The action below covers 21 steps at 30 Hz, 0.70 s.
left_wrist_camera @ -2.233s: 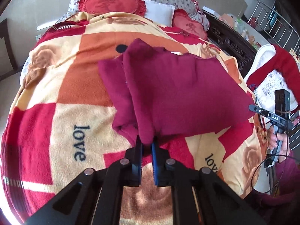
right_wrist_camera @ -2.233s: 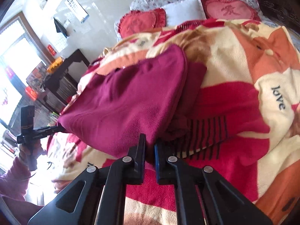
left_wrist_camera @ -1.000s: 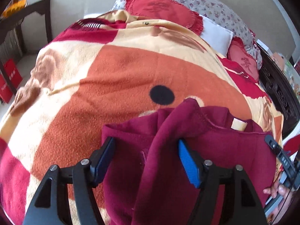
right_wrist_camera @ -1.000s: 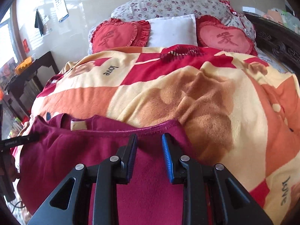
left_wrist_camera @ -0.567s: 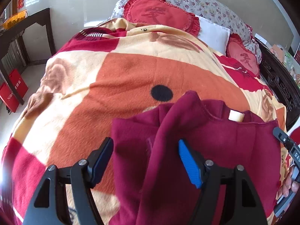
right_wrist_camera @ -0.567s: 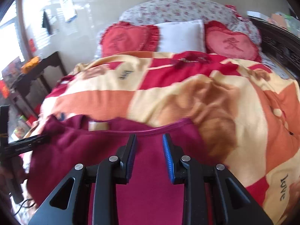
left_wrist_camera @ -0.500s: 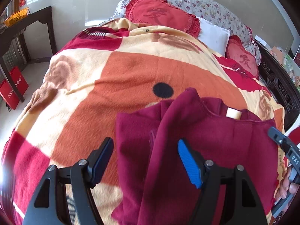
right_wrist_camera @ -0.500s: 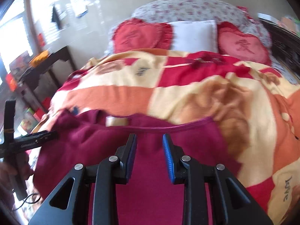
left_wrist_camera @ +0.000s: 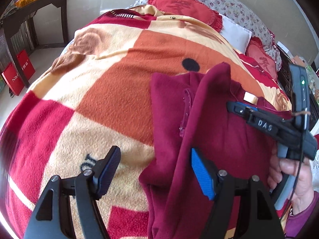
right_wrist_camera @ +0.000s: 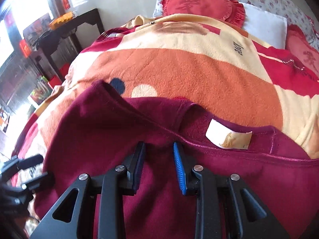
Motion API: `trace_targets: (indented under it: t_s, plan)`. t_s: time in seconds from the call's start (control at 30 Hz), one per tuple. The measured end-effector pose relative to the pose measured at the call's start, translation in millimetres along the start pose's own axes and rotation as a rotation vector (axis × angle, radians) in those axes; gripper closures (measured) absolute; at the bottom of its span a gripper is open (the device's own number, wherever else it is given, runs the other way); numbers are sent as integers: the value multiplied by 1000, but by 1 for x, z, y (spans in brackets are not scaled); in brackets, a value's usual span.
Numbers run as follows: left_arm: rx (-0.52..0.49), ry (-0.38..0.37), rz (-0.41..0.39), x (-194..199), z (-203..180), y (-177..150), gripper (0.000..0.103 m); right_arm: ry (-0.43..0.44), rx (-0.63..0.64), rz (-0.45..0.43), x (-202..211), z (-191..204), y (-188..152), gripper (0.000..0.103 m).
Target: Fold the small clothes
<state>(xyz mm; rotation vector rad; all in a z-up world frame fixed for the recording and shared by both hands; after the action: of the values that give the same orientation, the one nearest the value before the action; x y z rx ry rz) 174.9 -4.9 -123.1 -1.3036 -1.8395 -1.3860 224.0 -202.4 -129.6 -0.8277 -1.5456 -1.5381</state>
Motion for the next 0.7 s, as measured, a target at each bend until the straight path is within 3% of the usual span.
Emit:
trace_targets:
  t_s: [0.17,0.33,0.53,0.7]
  plan:
    - [-11,-2,-6,-3,-1,-2,27,15,2,-52,29,9,7,91]
    - [-4,-14,-4,-4,1,-3,26,85,88,-95,43,49,18,91]
    - [4,-24,-1,-5,4,-5,24,73,120,-92,17,87,33,91]
    - [13,-29,-3,-7,4,-6,23,57,101,-42,-9,94,34,91]
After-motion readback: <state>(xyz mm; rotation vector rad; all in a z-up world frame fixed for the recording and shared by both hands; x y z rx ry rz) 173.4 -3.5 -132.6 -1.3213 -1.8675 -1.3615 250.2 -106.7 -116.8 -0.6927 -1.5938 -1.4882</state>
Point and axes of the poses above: each gripper's, at about its wrist camera, not at the fingertips, and x roughly against the way its jaws point, z to its left, y to its top, the point moved 6 cm from there along -x, roughly the way its jaws point, and after that the axes turned 10 degrees about -y, right-handed, at the moved point
